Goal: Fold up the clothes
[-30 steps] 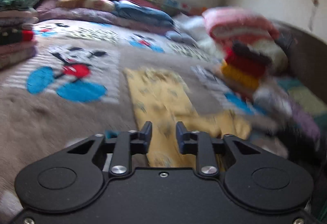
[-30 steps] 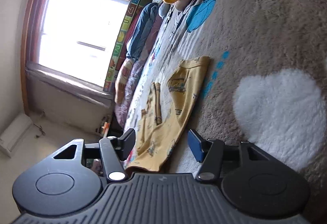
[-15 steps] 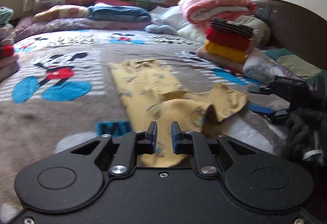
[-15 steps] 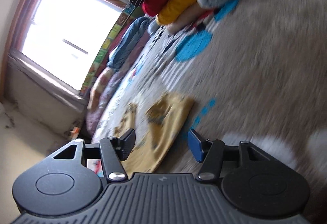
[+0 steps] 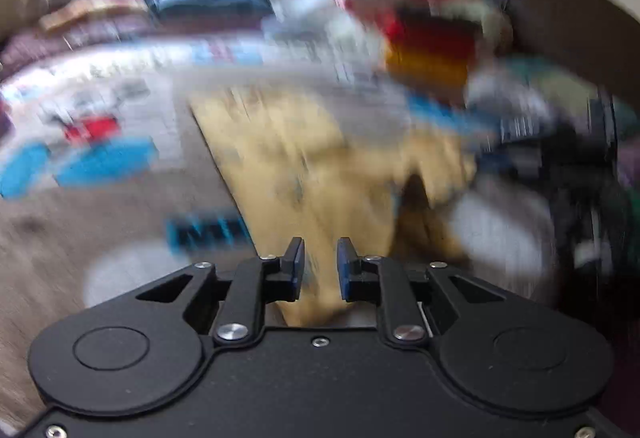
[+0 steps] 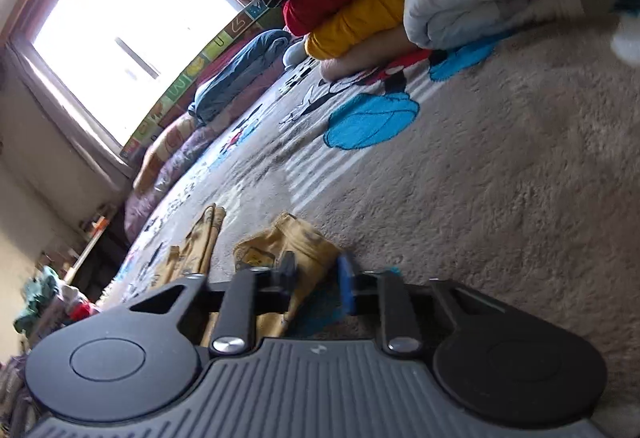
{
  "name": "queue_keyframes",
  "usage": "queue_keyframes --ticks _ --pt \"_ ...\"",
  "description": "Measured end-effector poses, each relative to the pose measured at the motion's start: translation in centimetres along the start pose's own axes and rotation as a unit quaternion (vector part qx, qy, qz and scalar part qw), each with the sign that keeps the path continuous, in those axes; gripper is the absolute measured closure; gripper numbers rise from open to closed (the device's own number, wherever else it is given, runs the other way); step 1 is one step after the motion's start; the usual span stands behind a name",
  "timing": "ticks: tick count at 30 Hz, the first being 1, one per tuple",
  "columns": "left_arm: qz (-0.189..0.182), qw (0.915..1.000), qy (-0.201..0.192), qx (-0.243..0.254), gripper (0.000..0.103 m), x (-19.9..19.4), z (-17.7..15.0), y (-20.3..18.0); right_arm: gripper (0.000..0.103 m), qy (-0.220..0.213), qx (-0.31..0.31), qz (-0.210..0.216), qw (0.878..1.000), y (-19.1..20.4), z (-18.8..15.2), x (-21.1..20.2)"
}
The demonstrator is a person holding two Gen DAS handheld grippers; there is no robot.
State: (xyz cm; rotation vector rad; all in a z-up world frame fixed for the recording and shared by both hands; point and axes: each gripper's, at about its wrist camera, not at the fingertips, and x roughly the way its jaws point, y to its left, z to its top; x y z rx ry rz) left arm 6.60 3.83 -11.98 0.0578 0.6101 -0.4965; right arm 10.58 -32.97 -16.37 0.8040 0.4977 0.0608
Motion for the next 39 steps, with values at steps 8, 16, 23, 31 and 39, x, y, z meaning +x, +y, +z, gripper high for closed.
queue_keyframes --ticks 8,16,23,31,39 --pt "-0.042 0.9982 -0.043 -0.001 0.087 -2.1 0.5 1.0 0.093 -0.013 0.017 0.047 0.999 2.0 2.2 -0.9" --pt "-0.062 0.996 0.016 0.063 0.044 0.6 -0.1 -0.6 0.093 -0.016 -0.065 0.046 0.997 8.7 6.9 -1.1" --pt "-0.072 0.9932 0.023 0.088 0.043 0.5 -0.7 -0.8 0.093 0.002 -0.067 0.035 0.997 13.0 8.5 0.6" --pt "-0.09 0.9926 0.024 0.078 0.043 0.1 -0.8 -0.3 0.093 0.038 -0.071 0.006 0.997 17.5 8.7 4.7" --pt "-0.105 0.9926 0.022 0.056 0.043 0.3 -0.9 0.3 0.093 0.069 -0.106 -0.027 0.992 22.7 8.2 10.2"
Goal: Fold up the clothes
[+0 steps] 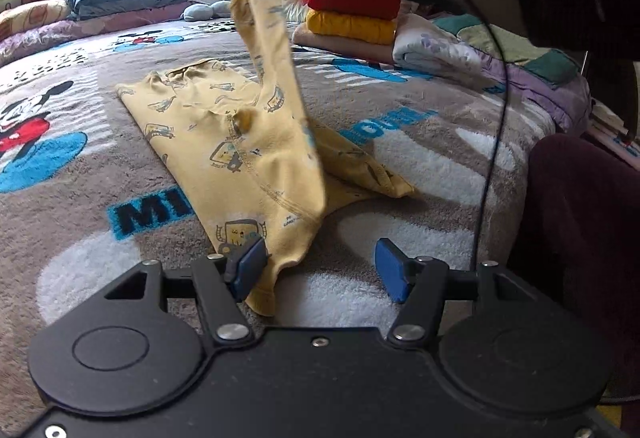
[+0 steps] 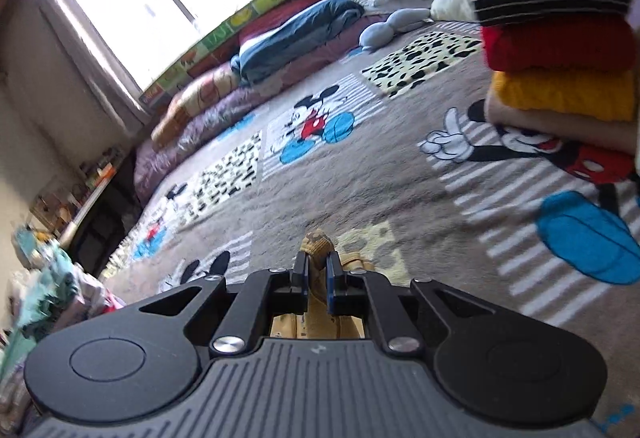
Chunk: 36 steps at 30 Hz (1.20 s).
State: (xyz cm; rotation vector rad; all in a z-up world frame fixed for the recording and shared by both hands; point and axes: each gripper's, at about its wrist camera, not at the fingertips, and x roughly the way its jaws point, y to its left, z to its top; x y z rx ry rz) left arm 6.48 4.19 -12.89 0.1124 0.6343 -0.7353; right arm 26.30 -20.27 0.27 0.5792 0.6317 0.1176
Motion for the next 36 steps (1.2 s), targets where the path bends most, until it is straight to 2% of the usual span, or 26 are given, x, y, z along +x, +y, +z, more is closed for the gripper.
queue_keyframes --ticks 3,11,28,29,30,34,36 --pt "-0.008 0.9999 0.0 -0.014 0.043 -0.1 0.0 0.4 0.093 0.011 -0.026 -0.009 1.0 2.1 0.0 2.1" --pt "-0.049 0.9948 -0.01 -0.089 0.043 -0.4 -0.1 2.5 0.093 0.033 -0.091 -0.045 0.994 5.7 -1.1 7.4" --pt "-0.072 0.995 -0.007 -0.069 0.035 0.2 0.2 2.5 0.093 0.089 -0.192 -0.086 0.974 8.7 -4.1 15.6" --pt "-0.074 0.9948 -0.007 -0.07 0.034 0.2 0.2 2.5 0.092 0.093 -0.193 -0.079 0.974 8.9 -4.2 15.9" --pt "-0.077 0.9943 -0.007 -0.074 0.034 0.2 0.3 2.7 0.086 0.095 -0.194 -0.072 0.974 9.1 -4.2 16.2" --pt "-0.085 0.9925 -0.006 -0.088 0.034 0.2 0.3 3.2 0.078 0.065 -0.187 -0.039 0.979 8.8 -3.1 14.8" --pt "-0.086 0.9922 -0.006 -0.09 0.034 0.2 0.3 3.2 0.07 0.052 -0.18 -0.031 0.982 7.8 -2.4 13.8"
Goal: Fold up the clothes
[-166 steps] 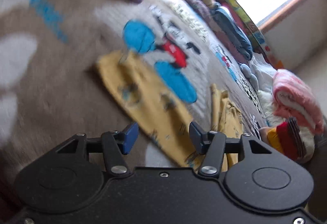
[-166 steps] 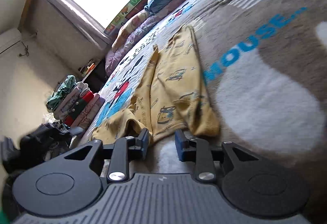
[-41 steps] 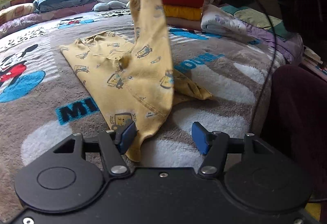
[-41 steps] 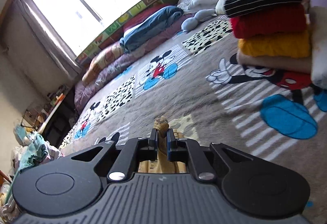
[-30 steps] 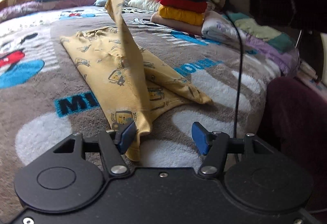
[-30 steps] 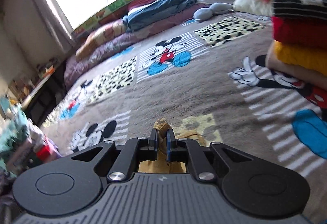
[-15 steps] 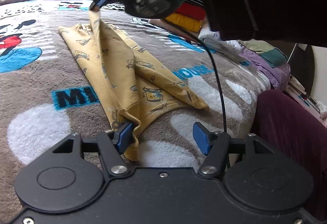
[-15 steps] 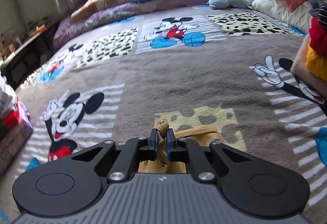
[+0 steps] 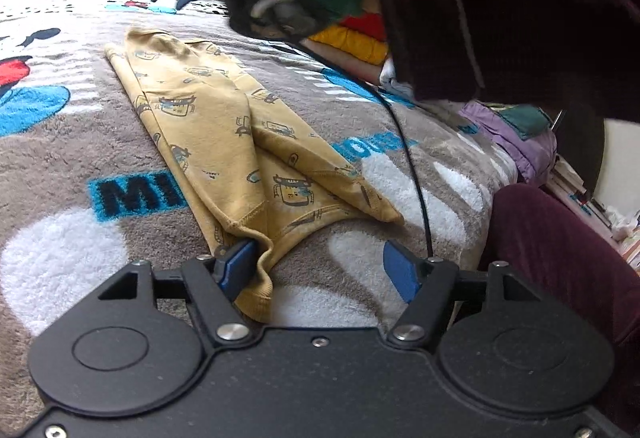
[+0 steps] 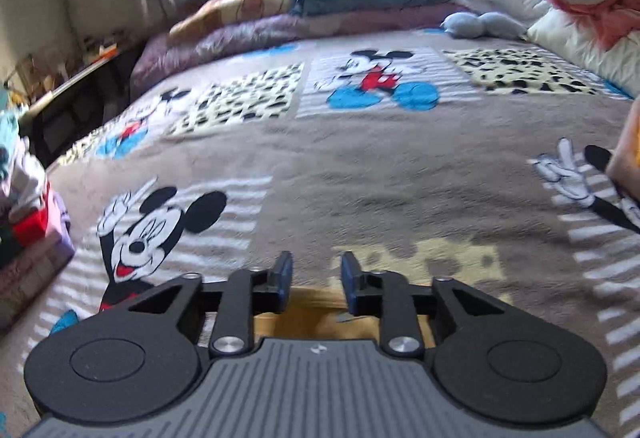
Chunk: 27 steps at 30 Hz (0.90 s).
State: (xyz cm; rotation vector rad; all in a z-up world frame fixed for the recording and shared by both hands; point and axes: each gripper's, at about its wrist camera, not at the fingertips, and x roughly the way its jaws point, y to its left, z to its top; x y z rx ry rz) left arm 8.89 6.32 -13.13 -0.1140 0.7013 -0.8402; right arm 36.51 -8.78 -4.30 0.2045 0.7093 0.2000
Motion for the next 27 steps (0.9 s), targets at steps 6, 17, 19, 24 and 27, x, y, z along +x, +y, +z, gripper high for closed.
queue_keyframes --ticks 6,17,19,24,27 --pt "0.002 1.0 0.0 0.003 0.029 0.2 0.0 -0.3 0.071 0.022 -0.059 0.007 0.998 -1.4 -2.3 -1.0" --pt "0.0 1.0 -0.003 -0.001 0.028 0.2 -0.2 -0.1 0.061 0.029 -0.048 0.019 0.998 -2.6 -2.9 2.3" --pt "-0.001 1.0 -0.003 -0.002 0.028 0.2 -0.1 -0.1 0.067 0.012 -0.058 0.031 0.998 -2.5 -2.5 2.3" --pt "-0.006 1.0 -0.003 -0.006 0.028 0.2 -0.1 0.1 0.068 0.006 -0.157 0.065 0.985 -0.6 -1.5 2.4" --pt "-0.008 0.9999 -0.003 -0.007 0.028 0.3 0.0 0.2 0.061 0.037 -0.237 0.077 0.968 1.4 -1.7 2.6"
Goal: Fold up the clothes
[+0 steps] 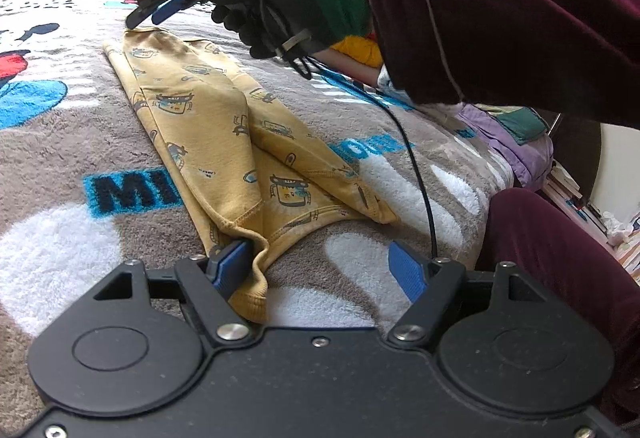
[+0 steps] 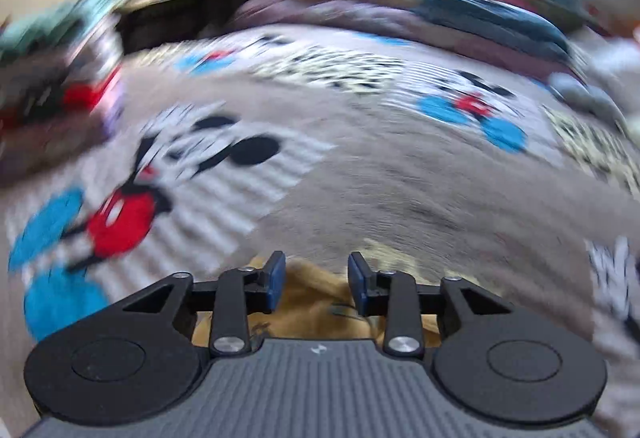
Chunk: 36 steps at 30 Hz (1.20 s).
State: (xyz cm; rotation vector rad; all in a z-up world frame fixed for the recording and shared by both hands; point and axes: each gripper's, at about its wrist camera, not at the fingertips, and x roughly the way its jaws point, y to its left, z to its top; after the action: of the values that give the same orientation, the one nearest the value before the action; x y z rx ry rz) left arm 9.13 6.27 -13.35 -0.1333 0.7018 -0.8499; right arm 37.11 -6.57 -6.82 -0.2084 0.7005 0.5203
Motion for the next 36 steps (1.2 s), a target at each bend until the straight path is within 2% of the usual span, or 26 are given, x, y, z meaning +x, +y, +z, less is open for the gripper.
queue_keyframes --ticks 1,4,8,12,16,18,19,22,26,29,33,36 --pt "-0.001 1.0 0.0 0.0 0.028 0.0 0.0 0.0 0.058 0.011 -0.023 0.002 1.0 0.7 0.2 0.1" --pt "-0.002 1.0 0.001 -0.001 0.028 0.1 0.1 0.1 0.057 0.033 -0.022 -0.03 0.999 2.1 0.2 0.2" --pt "-0.003 1.0 -0.001 -0.003 0.028 0.2 0.1 0.1 0.063 0.035 -0.02 -0.063 0.997 3.5 -0.8 0.5" --pt "-0.005 1.0 -0.002 -0.005 0.028 0.1 0.1 0.2 0.064 0.03 0.029 -0.062 0.997 3.4 -0.7 1.0" --pt "-0.003 1.0 -0.001 -0.004 0.028 0.2 0.3 0.0 0.066 0.038 0.021 -0.073 0.996 4.8 -0.3 1.6" --pt "-0.004 1.0 -0.001 -0.004 0.028 0.2 0.3 0.1 0.079 0.041 0.021 -0.086 0.995 5.1 -0.3 2.0" --pt "-0.004 1.0 -0.001 -0.005 0.028 0.2 0.3 0.1 0.081 0.039 0.033 -0.088 0.995 4.9 -0.3 2.1" --pt "-0.005 1.0 -0.001 -0.006 0.028 0.2 0.3 0.1 0.082 0.031 0.074 -0.083 0.993 4.2 -0.4 1.8" --pt "-0.005 1.0 -0.001 -0.007 0.028 0.3 0.4 0.1 0.081 0.042 0.062 -0.078 0.994 5.0 -0.7 2.3" --pt "-0.005 1.0 -0.001 -0.007 0.028 0.3 0.4 0.1 0.082 0.039 0.055 -0.099 0.993 5.3 -0.9 2.5" --pt "-0.006 1.0 -0.001 -0.008 0.028 0.2 0.4 0.1 0.099 0.031 0.069 -0.095 0.993 4.8 -1.4 2.4" --pt "-0.005 1.0 -0.001 -0.007 0.028 0.2 0.3 0.1 0.1 0.016 0.076 -0.09 0.993 4.7 -1.7 2.0"
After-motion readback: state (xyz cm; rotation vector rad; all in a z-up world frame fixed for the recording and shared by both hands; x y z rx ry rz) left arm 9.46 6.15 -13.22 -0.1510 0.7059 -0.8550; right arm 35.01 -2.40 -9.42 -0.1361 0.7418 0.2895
